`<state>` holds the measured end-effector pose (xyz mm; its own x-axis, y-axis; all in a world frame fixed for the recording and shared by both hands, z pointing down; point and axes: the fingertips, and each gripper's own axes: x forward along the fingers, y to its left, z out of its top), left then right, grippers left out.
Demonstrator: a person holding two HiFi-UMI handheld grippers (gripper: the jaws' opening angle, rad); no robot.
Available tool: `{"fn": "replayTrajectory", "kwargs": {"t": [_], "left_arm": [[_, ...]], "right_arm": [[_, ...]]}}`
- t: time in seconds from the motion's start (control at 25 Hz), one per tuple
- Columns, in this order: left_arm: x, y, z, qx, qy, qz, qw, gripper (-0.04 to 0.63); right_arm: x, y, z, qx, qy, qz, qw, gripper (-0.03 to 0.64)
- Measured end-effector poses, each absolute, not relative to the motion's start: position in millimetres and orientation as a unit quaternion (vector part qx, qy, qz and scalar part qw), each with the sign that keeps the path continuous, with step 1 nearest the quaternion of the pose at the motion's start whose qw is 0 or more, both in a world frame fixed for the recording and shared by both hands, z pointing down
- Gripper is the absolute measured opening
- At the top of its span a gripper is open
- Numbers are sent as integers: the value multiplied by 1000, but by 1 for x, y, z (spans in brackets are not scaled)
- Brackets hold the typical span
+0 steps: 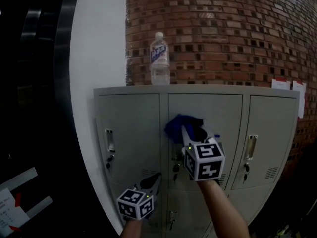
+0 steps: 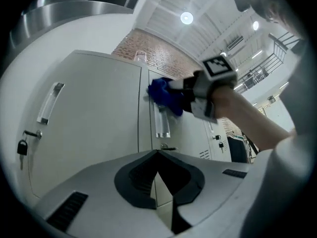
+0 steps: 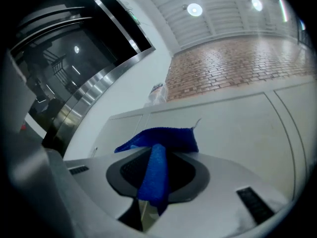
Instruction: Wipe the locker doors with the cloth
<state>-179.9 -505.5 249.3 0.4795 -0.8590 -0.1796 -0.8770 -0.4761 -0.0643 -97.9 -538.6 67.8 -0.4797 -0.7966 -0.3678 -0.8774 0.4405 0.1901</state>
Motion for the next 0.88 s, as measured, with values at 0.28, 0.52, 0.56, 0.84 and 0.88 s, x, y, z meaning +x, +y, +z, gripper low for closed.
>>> {"fn": "replayTrajectory", "kwargs": {"t": [0.28,0.52,0.56,0.84,0.88], "left_arm": [[-175,-507,277,-849,522,56,61,-2],[-175,-509,306,-850,523,55,38,-2],[-175,-508,306,-849,524,56,38,-2],[-169,-497,291,-851,520,50,59,-2],[-166,-497,290,-852,518,50,59,-2]], "right_arm": [[-85,-542,226,-515,841,99,131,100],[-95,-549,318,-500,861,39,88,95],[-101,-549,327,-493,866,30,77,95],[-59,-519,187,-499,848,128,127,94],[-57,-516,145,-489,851,144,127,94]]}}
